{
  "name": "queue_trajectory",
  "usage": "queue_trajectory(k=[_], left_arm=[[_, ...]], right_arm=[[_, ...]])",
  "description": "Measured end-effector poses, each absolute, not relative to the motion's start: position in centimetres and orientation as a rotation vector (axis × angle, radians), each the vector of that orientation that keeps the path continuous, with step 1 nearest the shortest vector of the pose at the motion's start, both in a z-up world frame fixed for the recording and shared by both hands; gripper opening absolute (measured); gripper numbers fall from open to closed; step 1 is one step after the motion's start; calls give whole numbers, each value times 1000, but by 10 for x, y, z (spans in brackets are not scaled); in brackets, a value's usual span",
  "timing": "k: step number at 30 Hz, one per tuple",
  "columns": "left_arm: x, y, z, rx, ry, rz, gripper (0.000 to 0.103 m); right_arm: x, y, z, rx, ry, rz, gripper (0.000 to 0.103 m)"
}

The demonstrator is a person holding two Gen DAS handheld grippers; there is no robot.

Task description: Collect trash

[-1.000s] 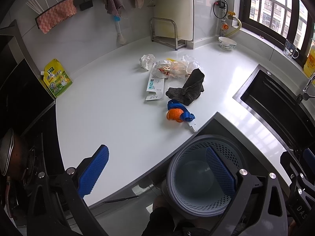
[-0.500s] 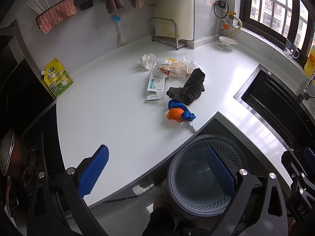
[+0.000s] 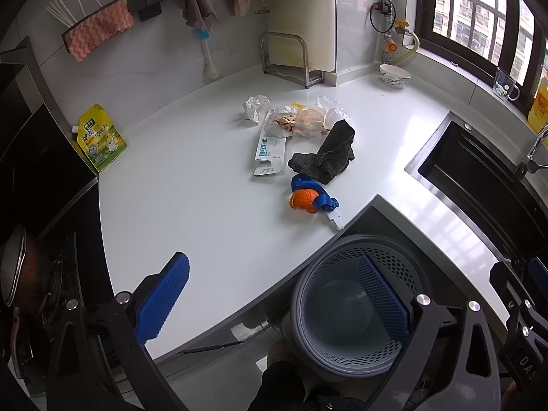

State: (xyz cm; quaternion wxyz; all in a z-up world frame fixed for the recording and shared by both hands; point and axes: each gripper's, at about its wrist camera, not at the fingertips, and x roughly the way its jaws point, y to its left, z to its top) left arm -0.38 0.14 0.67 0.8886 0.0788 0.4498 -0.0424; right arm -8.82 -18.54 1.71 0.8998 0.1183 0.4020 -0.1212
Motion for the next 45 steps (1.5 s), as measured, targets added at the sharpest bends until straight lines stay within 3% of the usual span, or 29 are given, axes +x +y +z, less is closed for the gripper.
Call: queue_trajectory(k=[45], left_arm=[[-30,5,-4,142,940,20,97]], right_arm=[[-97,-202,-5,253,853,-106,87]])
